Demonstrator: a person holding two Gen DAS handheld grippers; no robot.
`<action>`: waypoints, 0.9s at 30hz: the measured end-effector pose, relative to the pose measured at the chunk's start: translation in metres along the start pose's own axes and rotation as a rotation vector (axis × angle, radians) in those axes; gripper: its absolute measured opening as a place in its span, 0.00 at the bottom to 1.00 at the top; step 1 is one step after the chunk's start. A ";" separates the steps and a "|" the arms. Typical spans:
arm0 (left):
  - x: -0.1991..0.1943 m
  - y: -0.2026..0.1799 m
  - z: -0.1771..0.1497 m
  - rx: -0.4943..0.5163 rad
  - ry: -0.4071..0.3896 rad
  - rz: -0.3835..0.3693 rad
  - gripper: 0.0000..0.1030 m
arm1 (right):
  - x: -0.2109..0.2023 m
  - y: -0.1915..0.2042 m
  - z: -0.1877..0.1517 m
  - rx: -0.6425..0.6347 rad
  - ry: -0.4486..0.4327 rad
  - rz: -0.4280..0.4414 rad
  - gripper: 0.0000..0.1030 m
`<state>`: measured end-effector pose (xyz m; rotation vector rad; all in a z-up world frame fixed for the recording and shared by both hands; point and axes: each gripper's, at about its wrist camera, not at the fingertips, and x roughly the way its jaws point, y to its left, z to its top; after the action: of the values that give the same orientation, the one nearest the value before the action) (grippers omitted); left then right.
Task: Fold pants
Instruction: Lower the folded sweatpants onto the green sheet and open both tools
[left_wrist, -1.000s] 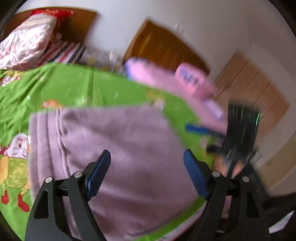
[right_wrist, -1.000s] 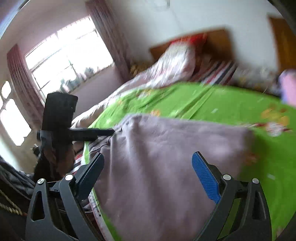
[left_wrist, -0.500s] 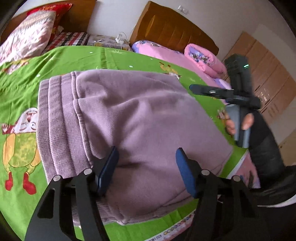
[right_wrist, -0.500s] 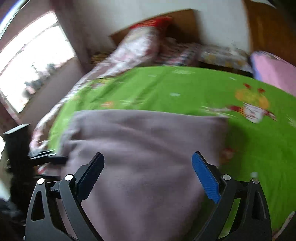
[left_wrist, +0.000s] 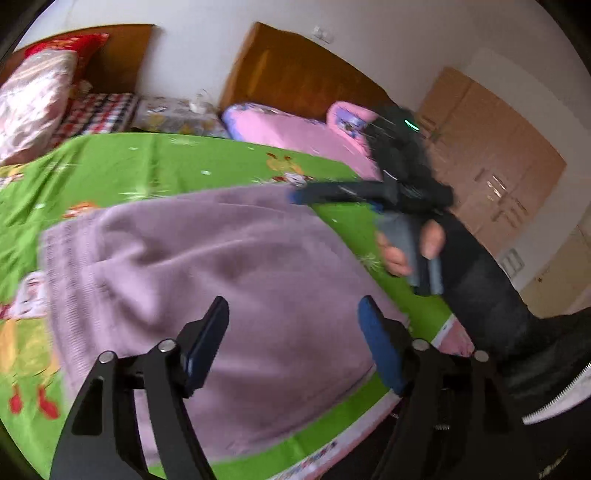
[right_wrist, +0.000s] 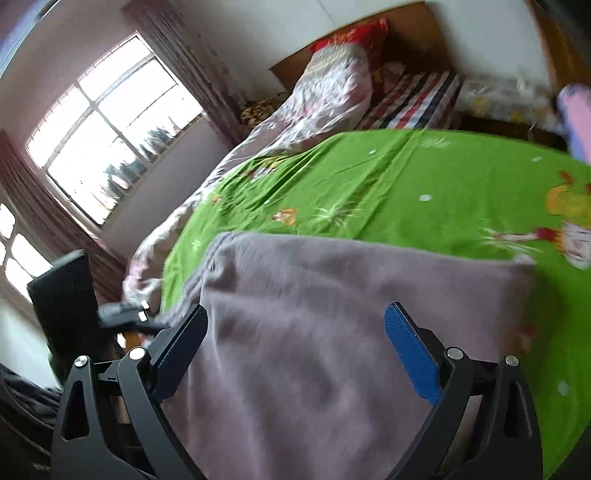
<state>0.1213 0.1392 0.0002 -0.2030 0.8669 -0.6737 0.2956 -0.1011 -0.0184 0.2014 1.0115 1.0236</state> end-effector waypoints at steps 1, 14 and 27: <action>0.016 -0.001 -0.004 0.003 0.042 -0.011 0.70 | 0.004 -0.009 -0.002 0.011 0.021 -0.013 0.91; 0.038 0.003 -0.034 0.035 0.109 -0.001 0.68 | 0.041 -0.009 0.021 0.099 0.091 0.060 0.94; -0.046 0.004 -0.024 -0.045 -0.112 0.039 0.84 | -0.018 0.047 0.022 -0.044 -0.133 -0.168 0.94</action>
<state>0.0839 0.1730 0.0125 -0.2607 0.7776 -0.6009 0.2812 -0.0825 0.0314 0.1434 0.8694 0.8673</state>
